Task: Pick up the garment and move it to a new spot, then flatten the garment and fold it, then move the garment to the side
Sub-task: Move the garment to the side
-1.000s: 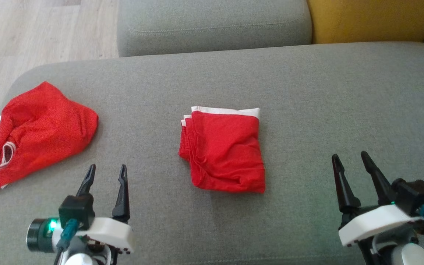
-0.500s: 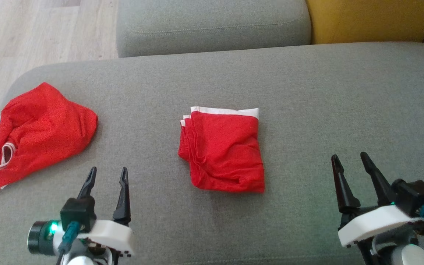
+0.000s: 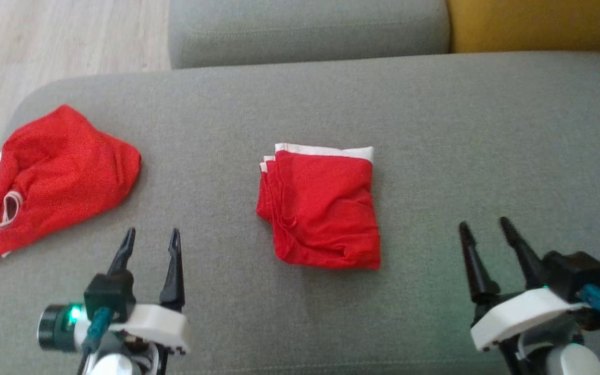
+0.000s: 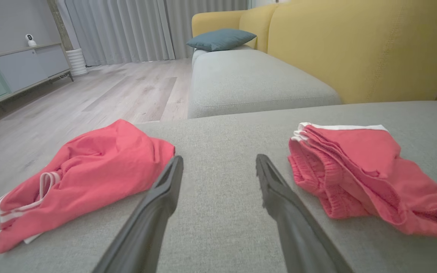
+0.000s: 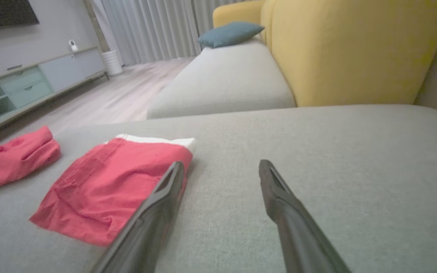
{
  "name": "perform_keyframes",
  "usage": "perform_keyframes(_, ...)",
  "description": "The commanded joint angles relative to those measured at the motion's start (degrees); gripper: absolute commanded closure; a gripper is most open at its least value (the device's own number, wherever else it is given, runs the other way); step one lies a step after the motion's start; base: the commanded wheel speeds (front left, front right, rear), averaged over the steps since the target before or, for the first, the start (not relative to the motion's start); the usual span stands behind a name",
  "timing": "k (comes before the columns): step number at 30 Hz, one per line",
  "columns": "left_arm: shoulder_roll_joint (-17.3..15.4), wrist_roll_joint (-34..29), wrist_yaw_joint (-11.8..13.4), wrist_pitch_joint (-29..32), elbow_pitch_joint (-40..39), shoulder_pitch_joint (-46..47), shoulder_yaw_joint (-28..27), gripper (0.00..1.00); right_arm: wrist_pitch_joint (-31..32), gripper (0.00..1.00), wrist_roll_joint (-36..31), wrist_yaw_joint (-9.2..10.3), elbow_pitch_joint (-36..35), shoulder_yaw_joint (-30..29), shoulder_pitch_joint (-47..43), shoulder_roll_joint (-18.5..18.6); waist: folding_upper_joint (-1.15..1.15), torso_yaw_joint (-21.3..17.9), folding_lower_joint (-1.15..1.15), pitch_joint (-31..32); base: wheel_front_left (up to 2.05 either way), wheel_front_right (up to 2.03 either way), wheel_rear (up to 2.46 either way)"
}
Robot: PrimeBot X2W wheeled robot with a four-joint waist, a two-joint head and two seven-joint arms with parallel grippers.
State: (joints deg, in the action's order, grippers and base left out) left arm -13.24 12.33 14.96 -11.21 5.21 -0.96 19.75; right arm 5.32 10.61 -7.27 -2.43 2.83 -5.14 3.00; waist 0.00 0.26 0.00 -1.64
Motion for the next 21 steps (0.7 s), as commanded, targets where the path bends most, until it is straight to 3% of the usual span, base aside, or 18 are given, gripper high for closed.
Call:
perform_keyframes(1, -1.0, 0.0, 0.2, -0.8, -2.4, 4.5, -1.9, 0.0, 0.6, 0.0, 0.3, -0.22, -1.2, 1.9, 3.5, 1.1, 0.0, 0.7, 0.0, -1.2, 0.0, 0.0, 0.0)
perform_keyframes(10, 0.9, -1.1, -0.5, -3.2, -1.9, 11.7, -1.4, 0.0, 3.3, 0.0, 3.7, -0.22, 11.3, 6.9, 13.8, 2.2, 0.0, 5.0, 0.0, -8.5, 0.0, 0.0, 0.0)
perform_keyframes(21, 3.1, -3.4, -1.1, -3.8, -3.8, 14.2, -2.6, 0.0, 3.8, 0.0, 7.3, -0.22, 30.4, 10.8, 23.4, 1.2, 0.0, 8.4, 0.0, -10.9, 0.0, 0.0, 0.0)
